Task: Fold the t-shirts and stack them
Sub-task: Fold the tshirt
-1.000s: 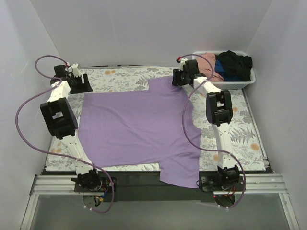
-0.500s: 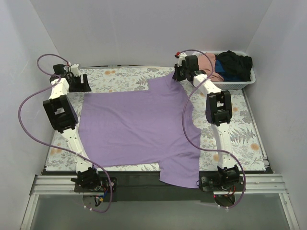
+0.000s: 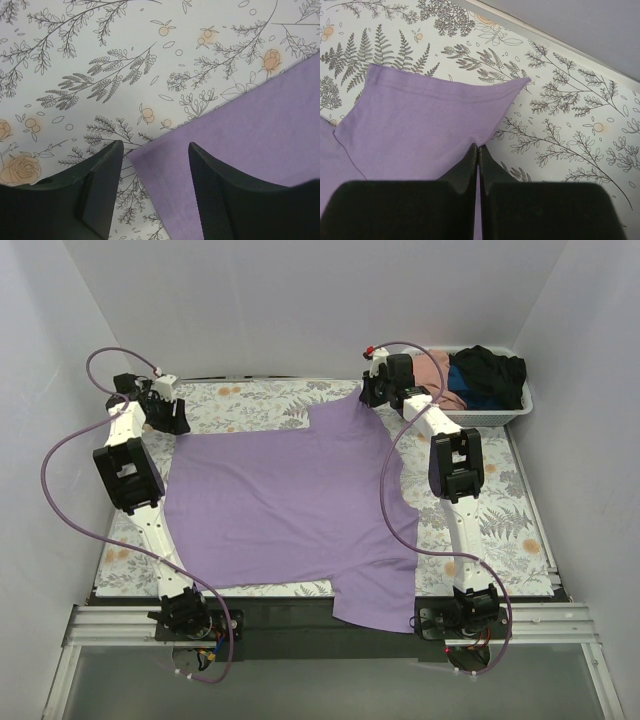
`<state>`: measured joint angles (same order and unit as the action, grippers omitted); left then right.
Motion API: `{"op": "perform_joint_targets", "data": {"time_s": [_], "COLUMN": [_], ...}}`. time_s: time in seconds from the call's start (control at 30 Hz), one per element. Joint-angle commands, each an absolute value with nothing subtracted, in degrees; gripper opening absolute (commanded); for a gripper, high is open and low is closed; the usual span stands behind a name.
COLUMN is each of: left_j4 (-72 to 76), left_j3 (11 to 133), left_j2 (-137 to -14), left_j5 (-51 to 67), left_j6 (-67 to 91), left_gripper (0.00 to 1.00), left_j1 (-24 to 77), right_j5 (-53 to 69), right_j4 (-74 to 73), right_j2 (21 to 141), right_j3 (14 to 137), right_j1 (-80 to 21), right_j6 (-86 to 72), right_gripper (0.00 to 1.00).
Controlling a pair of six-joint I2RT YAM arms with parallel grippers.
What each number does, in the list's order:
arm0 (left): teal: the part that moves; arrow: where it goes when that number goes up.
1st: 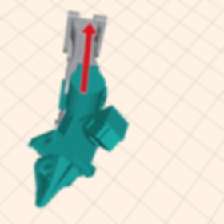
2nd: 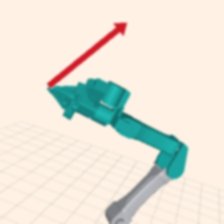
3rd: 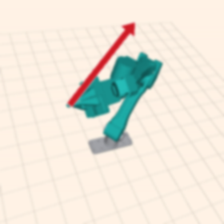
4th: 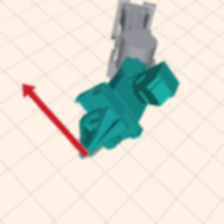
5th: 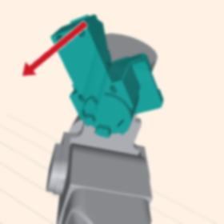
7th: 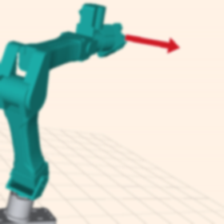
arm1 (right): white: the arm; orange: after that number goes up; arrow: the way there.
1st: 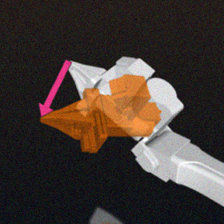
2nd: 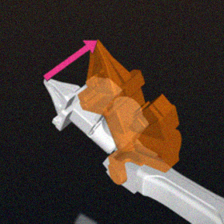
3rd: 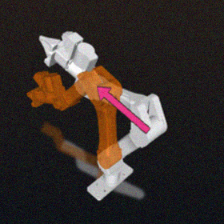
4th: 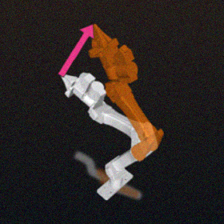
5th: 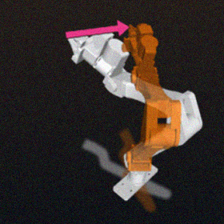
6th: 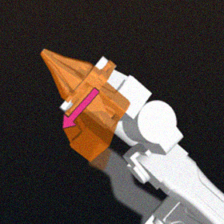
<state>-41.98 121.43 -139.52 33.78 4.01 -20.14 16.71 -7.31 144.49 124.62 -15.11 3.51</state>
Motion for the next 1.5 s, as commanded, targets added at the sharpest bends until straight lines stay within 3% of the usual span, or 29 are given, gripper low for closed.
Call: {"op": "perform_joint_targets", "data": {"time_s": [0.0,0.5,0.83,1.0,1.47], "left_j4": [-42.0,-45.4,-44.5,-42.5,-31.8], "left_j3": [121.8,123.3,123.0,123.1,114.4], "left_j2": [-139.5,-143.3,-143.4,-142.5,-133.2], "left_j5": [36.4,33.6,33.8,33.7,39.9], "left_j6": [-1.7,-9.0,-8.3,-6.4,-5.7], "left_gripper": [0.53,0.49,0.22,0.0,0.0], "left_j1": [-20.3,-20.4,-20.2,-20.0,-20.6], "right_j5": [17.5,17.3,16.8,17.0,17.8], "right_j4": [-4.4,-4.4,-4.3,-4.1,-3.6], "right_j2": [141.1,140.5,140.6,140.4,132.7], "right_j3": [125.9,123.5,125.3,126.3,122.6], "right_j1": [-15.0,-15.0,-15.0,-15.0,-14.9], "right_j6": [4.9,5.6,6.7,7.2,8.9], "right_gripper": [0.01,0.01,0.01,0.01,0.01]}}
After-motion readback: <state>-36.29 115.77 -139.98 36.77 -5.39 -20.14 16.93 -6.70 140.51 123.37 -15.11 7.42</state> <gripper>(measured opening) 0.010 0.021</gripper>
